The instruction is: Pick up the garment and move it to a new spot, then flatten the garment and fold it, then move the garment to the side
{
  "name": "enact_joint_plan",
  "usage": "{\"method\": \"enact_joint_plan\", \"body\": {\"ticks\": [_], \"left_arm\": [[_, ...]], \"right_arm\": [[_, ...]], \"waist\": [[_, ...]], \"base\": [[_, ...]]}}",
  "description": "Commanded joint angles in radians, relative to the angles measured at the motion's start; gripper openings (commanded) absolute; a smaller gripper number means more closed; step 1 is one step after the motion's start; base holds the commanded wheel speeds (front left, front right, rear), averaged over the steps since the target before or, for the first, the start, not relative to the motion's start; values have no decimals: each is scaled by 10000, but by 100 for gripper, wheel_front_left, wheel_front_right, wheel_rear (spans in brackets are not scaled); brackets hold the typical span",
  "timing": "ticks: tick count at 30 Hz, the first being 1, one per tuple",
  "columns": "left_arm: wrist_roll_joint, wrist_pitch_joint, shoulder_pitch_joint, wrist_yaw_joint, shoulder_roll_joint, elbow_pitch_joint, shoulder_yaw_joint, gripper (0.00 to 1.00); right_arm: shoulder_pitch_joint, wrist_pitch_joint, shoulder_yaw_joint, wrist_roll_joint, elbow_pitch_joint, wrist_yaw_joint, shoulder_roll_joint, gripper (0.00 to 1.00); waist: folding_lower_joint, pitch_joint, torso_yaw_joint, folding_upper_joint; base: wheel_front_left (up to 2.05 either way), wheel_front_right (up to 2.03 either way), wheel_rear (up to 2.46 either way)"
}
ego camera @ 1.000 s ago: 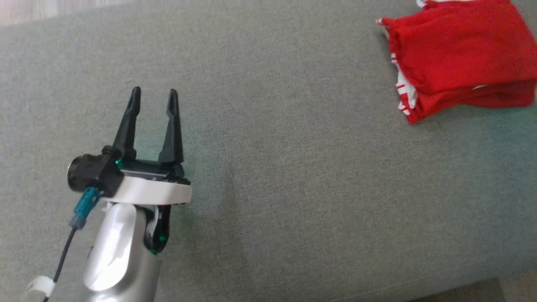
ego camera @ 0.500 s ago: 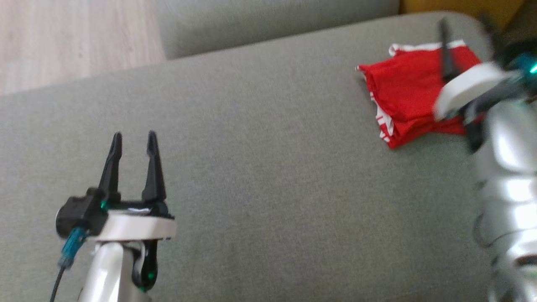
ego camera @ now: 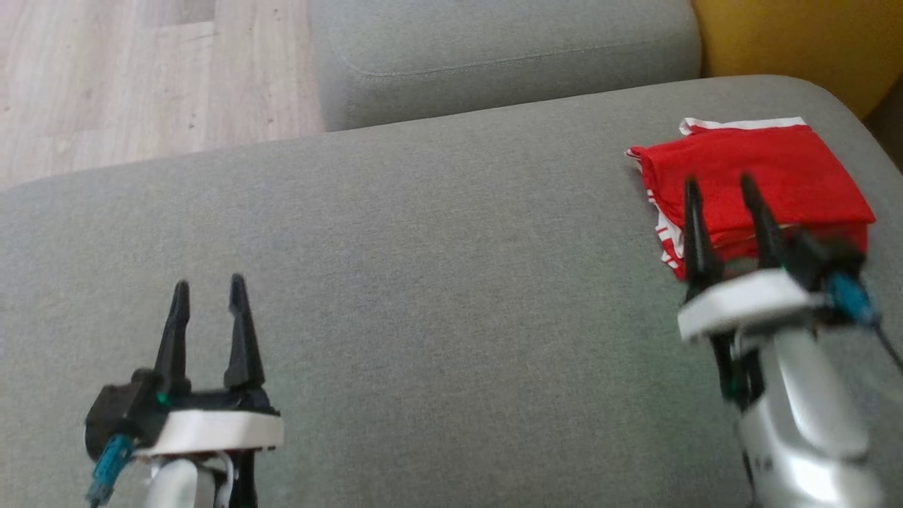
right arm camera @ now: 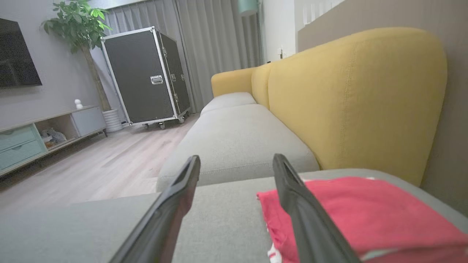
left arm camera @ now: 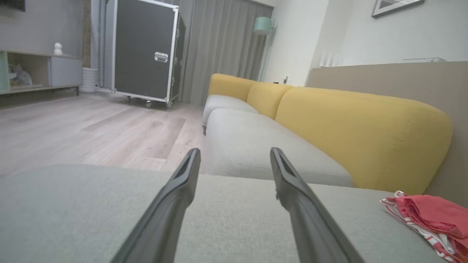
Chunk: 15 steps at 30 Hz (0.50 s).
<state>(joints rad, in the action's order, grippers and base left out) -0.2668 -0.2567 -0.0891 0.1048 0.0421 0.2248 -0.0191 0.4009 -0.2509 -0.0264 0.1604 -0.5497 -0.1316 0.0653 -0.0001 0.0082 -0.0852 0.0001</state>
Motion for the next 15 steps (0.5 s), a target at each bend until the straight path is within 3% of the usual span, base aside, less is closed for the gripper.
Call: {"method": "enact_joint_plan", "body": {"ticks": [1,6,15], "left_arm": [[-334,-51,-121,-147,81,-115,397,100],[-700,-51,28,-143,81,72,494,100],[-928,-51,90,-54,81,38,514,100]], "right_arm": [[-261,-105,-286,102,635,9,-146,100],[-1478,-107,-425,385,1632,9,-148,100],[-1775,-108,-616,391,1923,9,-149,100]], "waist": [[1,-12,83,-1],[1,-36,177,-1],[1,-37,205,-1]], "base": [[0,0,0],[0,0,0],[0,0,0]]}}
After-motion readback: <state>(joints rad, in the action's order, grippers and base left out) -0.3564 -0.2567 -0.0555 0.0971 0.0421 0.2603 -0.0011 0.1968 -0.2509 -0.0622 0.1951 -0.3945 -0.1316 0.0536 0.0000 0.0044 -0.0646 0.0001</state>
